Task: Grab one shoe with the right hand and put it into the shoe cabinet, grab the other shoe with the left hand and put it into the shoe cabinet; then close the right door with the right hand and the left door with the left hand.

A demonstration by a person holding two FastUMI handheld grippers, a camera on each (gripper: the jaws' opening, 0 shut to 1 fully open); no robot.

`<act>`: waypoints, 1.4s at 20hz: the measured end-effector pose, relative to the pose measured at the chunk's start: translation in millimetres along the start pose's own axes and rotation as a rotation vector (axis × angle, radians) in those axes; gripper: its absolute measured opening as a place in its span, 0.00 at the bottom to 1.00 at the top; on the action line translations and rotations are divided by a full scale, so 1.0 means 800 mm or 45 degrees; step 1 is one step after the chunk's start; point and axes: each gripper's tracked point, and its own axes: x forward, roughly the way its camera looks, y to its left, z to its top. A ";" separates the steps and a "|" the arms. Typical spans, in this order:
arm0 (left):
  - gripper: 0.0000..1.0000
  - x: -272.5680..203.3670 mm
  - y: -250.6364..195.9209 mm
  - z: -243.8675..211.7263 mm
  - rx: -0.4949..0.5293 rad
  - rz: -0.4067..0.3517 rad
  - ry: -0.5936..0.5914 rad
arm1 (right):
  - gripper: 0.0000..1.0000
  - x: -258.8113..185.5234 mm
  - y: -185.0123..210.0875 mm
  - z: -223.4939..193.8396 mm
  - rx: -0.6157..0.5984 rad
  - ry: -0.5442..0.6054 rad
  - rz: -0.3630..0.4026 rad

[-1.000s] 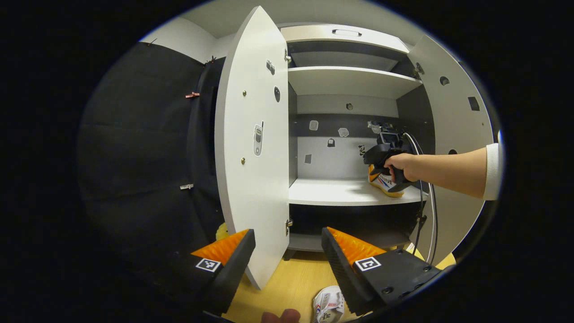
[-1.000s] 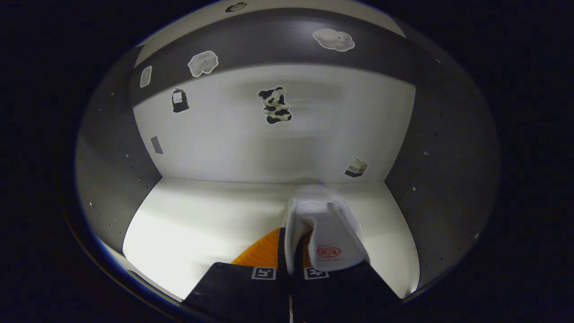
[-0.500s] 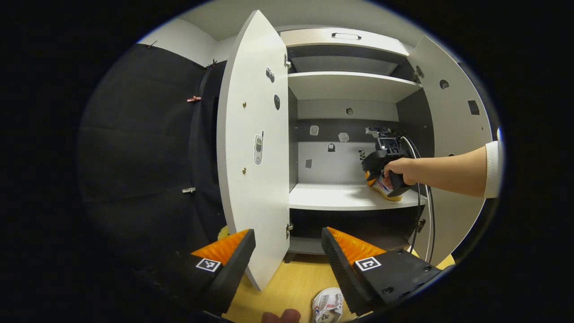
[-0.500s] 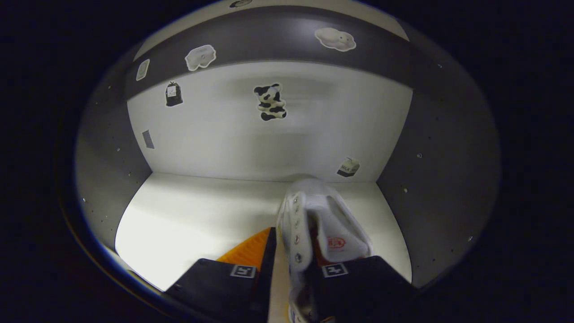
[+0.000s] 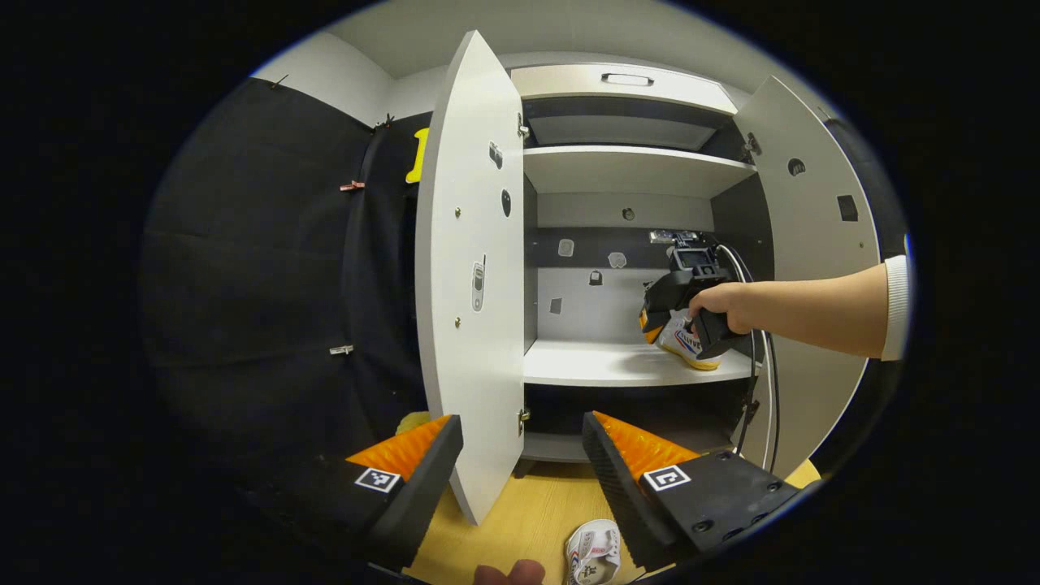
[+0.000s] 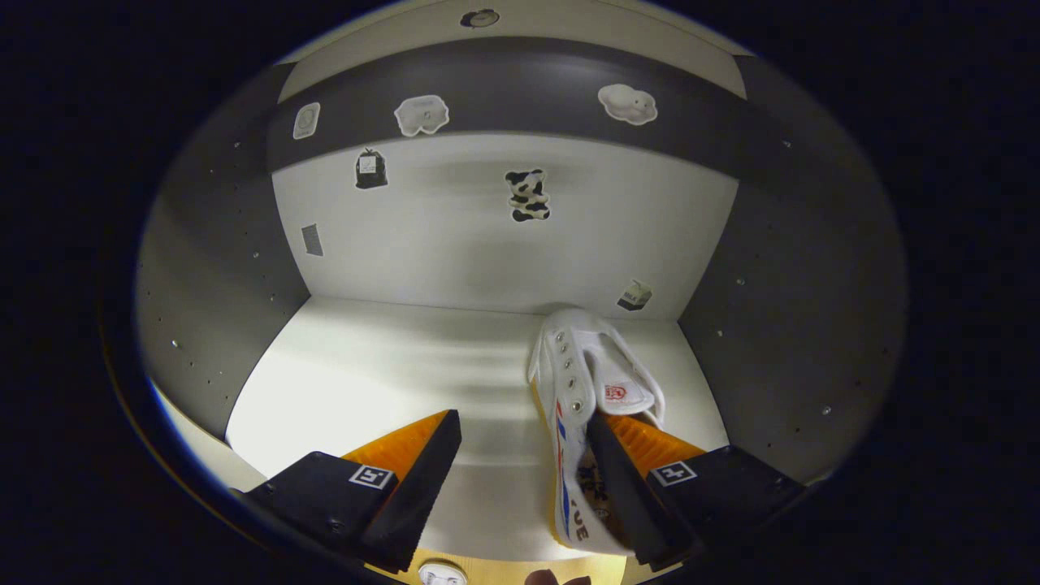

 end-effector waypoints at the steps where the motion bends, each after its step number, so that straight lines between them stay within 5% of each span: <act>1: 0.93 -0.002 0.003 0.002 -0.001 -0.002 -0.004 | 0.98 -0.012 -0.001 0.004 0.002 -0.022 -0.002; 14: 0.95 -0.013 -0.004 -0.022 -0.033 -0.140 -0.021 | 0.98 -0.219 0.004 0.022 0.061 -0.551 0.122; 20: 0.95 -0.016 -0.006 -0.068 -0.054 -0.197 -0.007 | 0.98 -0.297 0.003 -0.038 0.089 -0.690 0.161; 28: 0.95 -0.032 -0.034 -0.180 0.002 -0.300 0.110 | 0.98 -0.335 0.005 -0.157 0.065 -0.681 0.180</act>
